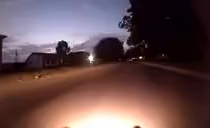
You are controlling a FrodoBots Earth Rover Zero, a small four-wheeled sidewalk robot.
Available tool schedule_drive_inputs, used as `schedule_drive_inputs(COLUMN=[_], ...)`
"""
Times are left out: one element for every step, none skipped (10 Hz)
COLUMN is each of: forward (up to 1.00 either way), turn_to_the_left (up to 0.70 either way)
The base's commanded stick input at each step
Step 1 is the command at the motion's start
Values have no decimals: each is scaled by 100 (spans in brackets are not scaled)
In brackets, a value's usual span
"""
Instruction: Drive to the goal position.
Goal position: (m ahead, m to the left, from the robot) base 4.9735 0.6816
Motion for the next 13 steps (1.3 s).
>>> schedule_drive_inputs(forward=[70, 70, 70, 70, 70, 70, 70, 70, 70, 70, 70, 70, 70], turn_to_the_left=[0, 0, 0, 0, -23, -21, -4, 0, 0, 0, 0, 0, 0])
